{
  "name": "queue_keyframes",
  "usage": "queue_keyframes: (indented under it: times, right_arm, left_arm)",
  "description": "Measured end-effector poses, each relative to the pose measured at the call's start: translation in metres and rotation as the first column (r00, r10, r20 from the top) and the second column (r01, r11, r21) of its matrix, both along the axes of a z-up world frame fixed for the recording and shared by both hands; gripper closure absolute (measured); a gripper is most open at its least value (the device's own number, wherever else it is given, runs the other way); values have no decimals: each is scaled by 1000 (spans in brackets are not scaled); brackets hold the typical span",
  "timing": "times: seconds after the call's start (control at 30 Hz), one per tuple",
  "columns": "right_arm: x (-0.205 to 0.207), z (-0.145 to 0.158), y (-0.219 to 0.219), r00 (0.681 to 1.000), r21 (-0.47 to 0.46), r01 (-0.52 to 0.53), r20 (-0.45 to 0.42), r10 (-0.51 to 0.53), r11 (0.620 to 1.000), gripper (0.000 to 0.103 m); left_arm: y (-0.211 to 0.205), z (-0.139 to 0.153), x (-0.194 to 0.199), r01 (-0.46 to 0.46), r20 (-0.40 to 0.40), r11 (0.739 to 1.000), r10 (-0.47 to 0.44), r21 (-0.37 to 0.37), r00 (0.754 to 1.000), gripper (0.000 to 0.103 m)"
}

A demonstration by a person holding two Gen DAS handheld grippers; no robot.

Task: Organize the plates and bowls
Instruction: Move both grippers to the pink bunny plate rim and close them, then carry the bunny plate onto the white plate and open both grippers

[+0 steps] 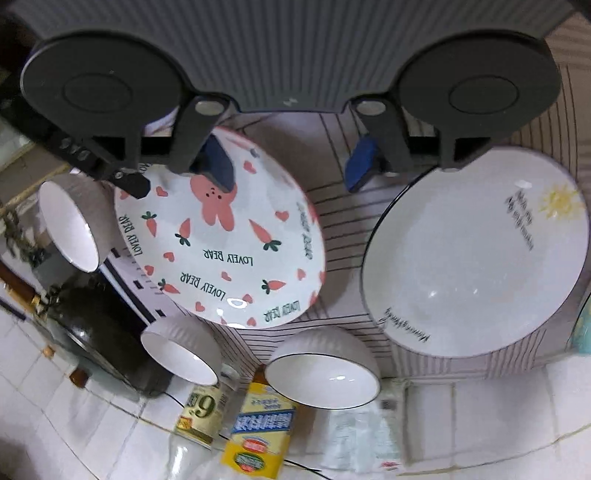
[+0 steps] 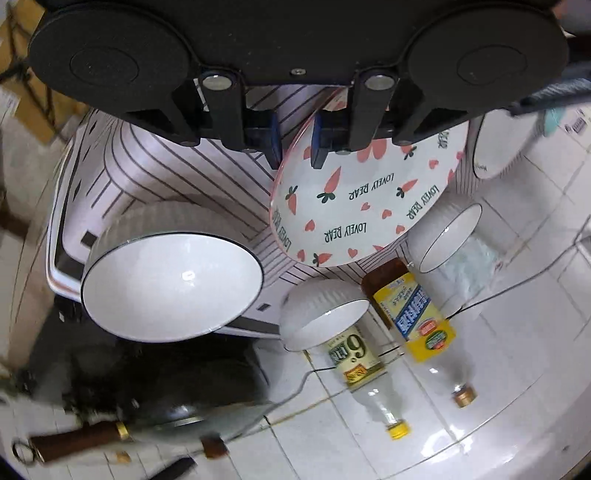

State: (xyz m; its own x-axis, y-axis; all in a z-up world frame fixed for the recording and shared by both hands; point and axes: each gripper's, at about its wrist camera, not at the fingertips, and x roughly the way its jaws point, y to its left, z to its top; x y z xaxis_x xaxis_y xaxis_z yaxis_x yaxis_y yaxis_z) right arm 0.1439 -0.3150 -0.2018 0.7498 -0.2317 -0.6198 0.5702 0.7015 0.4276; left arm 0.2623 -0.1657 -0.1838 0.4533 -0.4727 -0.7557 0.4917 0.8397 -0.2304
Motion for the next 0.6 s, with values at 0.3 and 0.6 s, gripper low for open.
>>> queue_keyframes:
  times: [0.3,0.6]
  right_arm:
    - [9,-1,-6,998,-1,-43,-40,43,999,85]
    - [19,-14,-13,999,14,-32,-8,32,999,82]
  left_arm:
    - [-11,-5,18,14,-13,998,-13,61,1000,82]
    - [-16,-14,39,-32,-92,999,34,20,995,82]
